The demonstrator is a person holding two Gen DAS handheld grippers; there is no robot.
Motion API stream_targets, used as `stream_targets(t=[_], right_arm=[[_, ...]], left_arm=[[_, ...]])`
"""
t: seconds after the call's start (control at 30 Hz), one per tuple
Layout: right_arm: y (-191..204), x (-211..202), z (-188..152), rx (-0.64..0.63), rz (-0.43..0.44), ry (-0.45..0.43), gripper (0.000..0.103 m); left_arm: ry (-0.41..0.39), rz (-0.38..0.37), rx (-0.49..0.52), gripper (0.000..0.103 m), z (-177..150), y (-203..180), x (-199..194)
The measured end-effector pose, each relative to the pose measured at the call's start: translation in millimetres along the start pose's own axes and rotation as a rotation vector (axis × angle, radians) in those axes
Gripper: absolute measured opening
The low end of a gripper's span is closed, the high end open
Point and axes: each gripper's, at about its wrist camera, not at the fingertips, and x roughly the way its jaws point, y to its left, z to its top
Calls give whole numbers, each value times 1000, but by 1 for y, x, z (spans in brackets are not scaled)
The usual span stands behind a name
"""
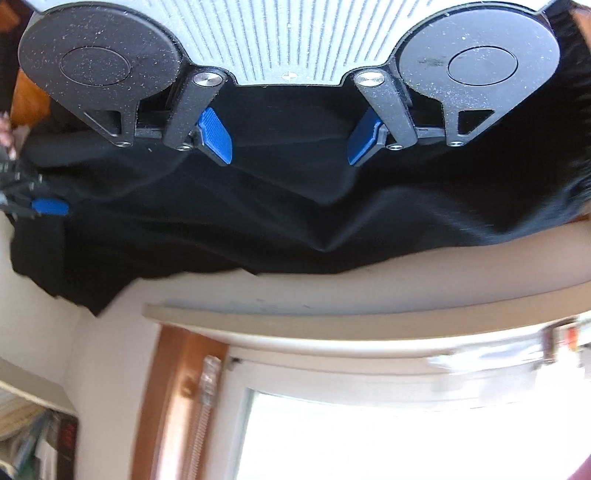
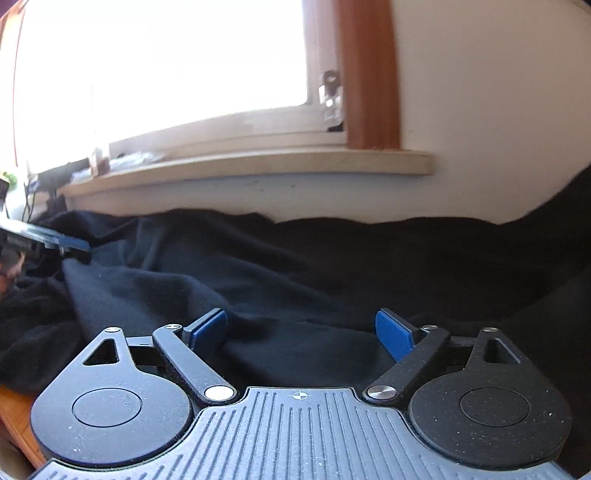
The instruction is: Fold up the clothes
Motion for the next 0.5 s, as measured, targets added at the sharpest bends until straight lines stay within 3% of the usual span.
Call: stream_targets(t=[0.13,0.27,0.37,0.47,0.5], right_arm=[[6,16,1,-17,41,73,89],[-3,23,1,56,58,116,89],[-8,27,1,93,80,138,91],[-10,28,0,113,92,144,92],[-10,27,-1,118,94,138,91]], left_arm=[[-19,81,-56,74,-5,15,-17],[-23,161,-159,74,-14,42,-38],[-14,174,-176,74,-18,60,-46],[47,180,-119,62,-17,68,-34],[64,201,-82,51,-16,68,-30]])
